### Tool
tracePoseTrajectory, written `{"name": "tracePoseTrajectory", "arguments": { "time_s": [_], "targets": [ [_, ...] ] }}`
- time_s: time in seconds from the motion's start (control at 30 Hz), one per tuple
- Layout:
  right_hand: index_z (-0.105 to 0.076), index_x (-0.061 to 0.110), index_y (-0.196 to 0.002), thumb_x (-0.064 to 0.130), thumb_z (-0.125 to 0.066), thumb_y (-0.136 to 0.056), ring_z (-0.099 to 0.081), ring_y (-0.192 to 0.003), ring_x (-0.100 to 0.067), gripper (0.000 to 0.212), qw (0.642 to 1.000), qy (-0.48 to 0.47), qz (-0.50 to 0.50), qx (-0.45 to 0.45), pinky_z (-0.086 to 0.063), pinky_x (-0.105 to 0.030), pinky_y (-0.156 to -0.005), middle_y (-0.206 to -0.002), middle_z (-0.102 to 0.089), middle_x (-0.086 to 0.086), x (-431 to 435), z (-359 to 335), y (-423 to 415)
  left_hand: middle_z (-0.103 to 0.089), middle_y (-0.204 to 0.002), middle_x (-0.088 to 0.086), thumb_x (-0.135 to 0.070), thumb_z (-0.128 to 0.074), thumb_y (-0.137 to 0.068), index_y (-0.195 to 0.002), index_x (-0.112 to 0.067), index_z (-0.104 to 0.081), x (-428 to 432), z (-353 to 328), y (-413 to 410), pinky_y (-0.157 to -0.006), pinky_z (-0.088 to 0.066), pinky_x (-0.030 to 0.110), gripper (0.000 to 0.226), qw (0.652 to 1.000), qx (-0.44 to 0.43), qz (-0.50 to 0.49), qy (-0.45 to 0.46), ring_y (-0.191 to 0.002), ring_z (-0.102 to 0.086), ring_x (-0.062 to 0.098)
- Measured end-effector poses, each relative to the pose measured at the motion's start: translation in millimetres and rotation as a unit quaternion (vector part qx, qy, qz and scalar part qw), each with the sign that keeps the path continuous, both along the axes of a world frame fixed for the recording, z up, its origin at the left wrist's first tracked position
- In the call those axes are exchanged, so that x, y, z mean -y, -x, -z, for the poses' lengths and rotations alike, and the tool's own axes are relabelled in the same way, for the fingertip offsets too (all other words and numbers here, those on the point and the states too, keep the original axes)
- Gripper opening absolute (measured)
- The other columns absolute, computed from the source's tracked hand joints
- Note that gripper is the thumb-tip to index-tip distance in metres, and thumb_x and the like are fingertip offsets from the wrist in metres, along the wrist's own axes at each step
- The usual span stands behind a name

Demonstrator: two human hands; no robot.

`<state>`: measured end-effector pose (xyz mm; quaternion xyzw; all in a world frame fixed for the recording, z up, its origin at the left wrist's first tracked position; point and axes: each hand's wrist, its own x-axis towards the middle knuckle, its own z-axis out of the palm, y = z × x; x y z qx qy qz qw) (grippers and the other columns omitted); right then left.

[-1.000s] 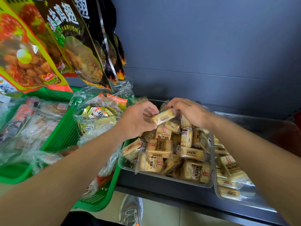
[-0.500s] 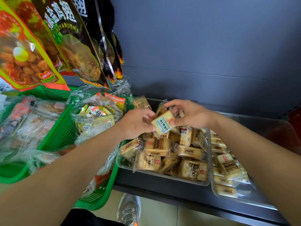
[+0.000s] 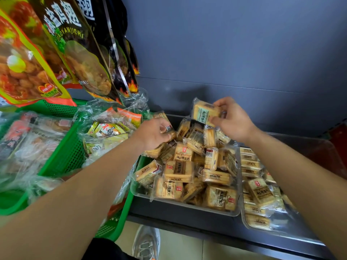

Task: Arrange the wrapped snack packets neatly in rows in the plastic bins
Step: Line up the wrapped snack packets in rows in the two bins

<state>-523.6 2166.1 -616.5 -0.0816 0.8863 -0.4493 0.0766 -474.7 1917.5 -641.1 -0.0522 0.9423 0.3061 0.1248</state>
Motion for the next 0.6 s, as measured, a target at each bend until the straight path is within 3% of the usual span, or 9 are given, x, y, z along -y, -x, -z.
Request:
{"name": "tracePoseTrajectory", "arguments": {
  "time_s": [0.13,0.27,0.37,0.43,0.53,0.6],
  "targets": [
    [-0.047,0.04,-0.118,0.023,-0.061,-0.099,-0.067,-0.084,-0.018,0.028,0.989,-0.078,-0.124,-0.02,-0.056,-0.043,-0.079,-0.096,-0.066,0.008,2.8,5.6,-12.0,-0.063,-0.131,-0.003,-0.02,-0.072,-0.093,-0.134,-0.02,-0.059,-0.4,10.1,16.0,-0.108,-0.046,0.038,0.043,1.0,-0.003,-0.01,0.019,-0.119,-0.06,0.018],
    [-0.045,0.051,-0.116,0.029,-0.068,-0.096,-0.069,-0.082,-0.009,0.038,0.986,-0.083,-0.146,-0.008,-0.06,-0.041,-0.078,-0.097,-0.069,0.014,1.2,8.1,-16.0,-0.057,-0.135,0.003,-0.02,-0.076,-0.089,-0.136,-0.02,-0.055,15.3,16.0,36.7,-0.111,-0.043,0.04,0.051,0.995,-0.051,-0.068,0.056,-0.127,-0.055,0.025],
    [-0.044,0.054,-0.113,0.033,-0.076,-0.088,-0.07,-0.087,-0.007,0.046,0.987,-0.082,-0.138,0.001,-0.058,-0.046,-0.085,-0.097,-0.071,0.015,3.4,13.8,-12.8,-0.027,-0.163,0.01,-0.034,-0.075,-0.089,-0.158,-0.018,-0.026,21.4,25.9,46.0,-0.123,-0.024,0.05,0.087,0.987,0.011,-0.039,0.157,-0.151,-0.022,0.036],
    [-0.042,0.054,-0.113,0.036,-0.075,-0.088,-0.068,-0.088,-0.008,0.045,0.986,-0.094,-0.135,-0.009,-0.054,-0.051,-0.09,-0.095,-0.07,0.016,5.6,16.5,-10.4,-0.016,-0.168,0.006,-0.042,-0.073,-0.089,-0.161,-0.019,-0.015,22.5,32.0,48.3,-0.124,-0.017,0.054,0.096,0.98,0.029,-0.036,0.191,-0.154,-0.008,0.037],
    [-0.04,0.053,-0.114,0.035,-0.074,-0.089,-0.067,-0.089,-0.008,0.046,0.987,-0.097,-0.129,-0.01,-0.054,-0.05,-0.09,-0.095,-0.069,0.016,6.2,18.7,-8.9,-0.041,-0.155,0.007,-0.044,-0.075,-0.086,-0.152,-0.021,-0.037,23.2,38.9,52.0,-0.121,-0.028,0.051,0.079,0.99,-0.019,-0.061,0.127,-0.147,-0.031,0.037],
    [-0.039,0.051,-0.116,0.033,-0.074,-0.09,-0.067,-0.089,-0.008,0.047,0.987,-0.099,-0.125,-0.008,-0.055,-0.047,-0.087,-0.096,-0.068,0.016,6.4,19.2,-8.9,-0.057,-0.13,0.003,-0.041,-0.078,-0.085,-0.128,-0.025,-0.056,22.0,36.7,48.9,-0.108,-0.044,0.042,0.051,0.992,-0.071,-0.101,0.039,-0.122,-0.055,0.027]
  ]
}}
